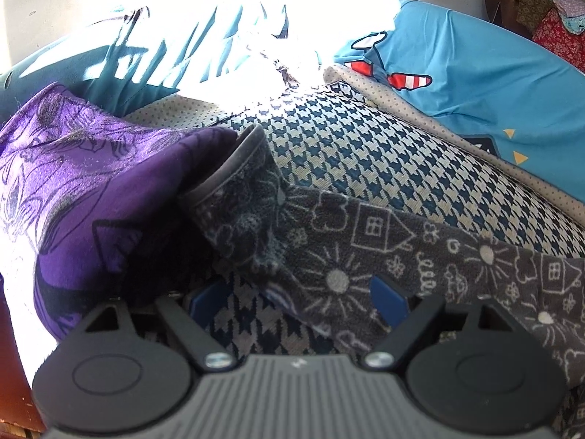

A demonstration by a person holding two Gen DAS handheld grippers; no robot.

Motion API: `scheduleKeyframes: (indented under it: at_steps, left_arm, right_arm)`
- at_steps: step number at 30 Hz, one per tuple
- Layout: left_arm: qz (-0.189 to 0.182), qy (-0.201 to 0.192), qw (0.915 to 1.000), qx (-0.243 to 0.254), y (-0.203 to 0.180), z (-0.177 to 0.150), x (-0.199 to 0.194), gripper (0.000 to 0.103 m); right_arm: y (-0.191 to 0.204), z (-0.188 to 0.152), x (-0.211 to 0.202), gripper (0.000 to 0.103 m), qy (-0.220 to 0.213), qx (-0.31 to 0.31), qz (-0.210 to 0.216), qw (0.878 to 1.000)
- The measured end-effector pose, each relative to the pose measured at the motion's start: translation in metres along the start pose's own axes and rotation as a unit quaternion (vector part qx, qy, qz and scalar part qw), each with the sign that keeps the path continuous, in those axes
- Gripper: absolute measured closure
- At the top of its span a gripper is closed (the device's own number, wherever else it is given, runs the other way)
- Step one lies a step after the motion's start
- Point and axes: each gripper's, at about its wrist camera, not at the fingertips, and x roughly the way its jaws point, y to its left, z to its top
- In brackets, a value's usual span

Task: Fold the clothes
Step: 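Reach the left gripper to the other sleeve cuff and grasp it, then lift the sleeve with the left gripper and lay it across the fleece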

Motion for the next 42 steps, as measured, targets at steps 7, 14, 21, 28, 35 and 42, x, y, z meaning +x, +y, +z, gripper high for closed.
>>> scheduleKeyframes:
  at_steps: [7,14,21,28,35,42]
  left_arm:
    - [0.028,-0.002,0.9993,-0.024,0.007,0.006,0.013,0.037]
    - [0.014,-0.008,0.999,-0.042,0.009,0.012,0.017,0.083]
    - [-0.018,-0.036,0.9987,-0.031,-0.009,0.014,-0.006,0.096]
    - [-0.074,-0.047,0.9958,-0.025,-0.035,0.014,-0.033,0.096]
    - [-0.162,-0.047,0.9857,0.012,-0.085,0.003,-0.071,0.096]
    - [-0.264,-0.073,0.9591,0.071,-0.153,-0.013,-0.125,0.096]
  right_arm:
    - [0.0,0.0,0.0,0.018,0.0,0.0,0.001,1.0]
    - [0.0,0.0,0.001,0.017,0.0,-0.001,0.002,1.0]
    - [0.003,0.002,0.001,0.017,0.004,-0.006,-0.003,1.0]
    - [0.007,0.021,-0.001,0.019,0.032,-0.016,-0.01,0.999]
    - [-0.02,0.067,-0.022,0.019,-0.009,0.001,-0.003,1.0]
    - [-0.07,0.081,-0.036,0.019,-0.027,0.076,-0.02,0.997]
